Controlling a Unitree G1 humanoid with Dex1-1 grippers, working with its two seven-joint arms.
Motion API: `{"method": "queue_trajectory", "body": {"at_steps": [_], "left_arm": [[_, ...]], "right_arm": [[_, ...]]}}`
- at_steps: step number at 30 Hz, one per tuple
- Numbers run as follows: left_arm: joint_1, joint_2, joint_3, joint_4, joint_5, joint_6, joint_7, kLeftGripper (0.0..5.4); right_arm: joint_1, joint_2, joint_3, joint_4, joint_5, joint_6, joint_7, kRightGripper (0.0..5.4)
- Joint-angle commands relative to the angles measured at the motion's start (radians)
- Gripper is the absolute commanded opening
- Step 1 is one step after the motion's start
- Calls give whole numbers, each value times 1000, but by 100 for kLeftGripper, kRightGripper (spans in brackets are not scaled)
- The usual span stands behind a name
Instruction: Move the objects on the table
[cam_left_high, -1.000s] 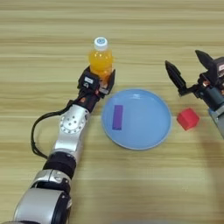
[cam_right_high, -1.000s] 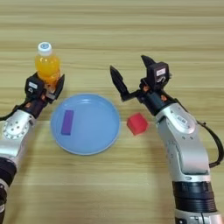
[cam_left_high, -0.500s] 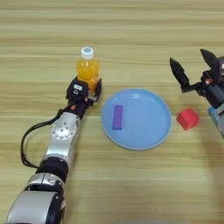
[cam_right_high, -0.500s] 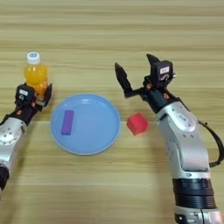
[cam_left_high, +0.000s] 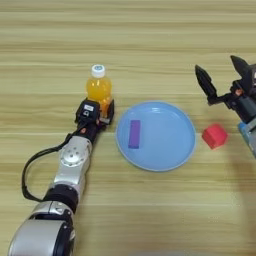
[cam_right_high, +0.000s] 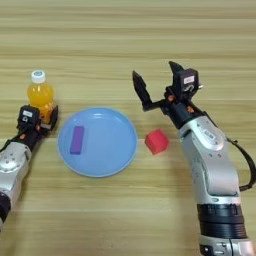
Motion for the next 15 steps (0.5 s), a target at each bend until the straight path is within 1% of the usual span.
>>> {"method": "queue_trajectory", "body": {"at_steps": [1, 6, 7, 9, 11, 13, 15], "left_arm": [[6, -6, -9, 45, 12, 3, 17, 338], [3, -4, -11, 55, 12, -3, 24, 338], [3, -3, -12, 56, 13, -4, 26, 374], [2, -3, -13, 58, 14, -4, 31, 387], [0, -2, -15, 61, 20, -6, 40, 416], [0, -4, -16, 62, 23, -8, 44, 429], [0, -6, -17, 61, 24, -9, 45, 455]], "right_arm": [[-11, -3, 1, -3, -6, -9, 1, 540], [-11, -3, 2, -6, -6, -6, -1, 540], [-11, -3, 2, -7, -6, -5, -2, 540], [-10, -1, 5, -7, -9, -5, -3, 540], [-7, 1, 19, 2, -33, -5, -15, 540], [-3, 6, 35, 14, -55, -7, -23, 540], [0, 12, 48, 17, -69, -7, -29, 540]]}}
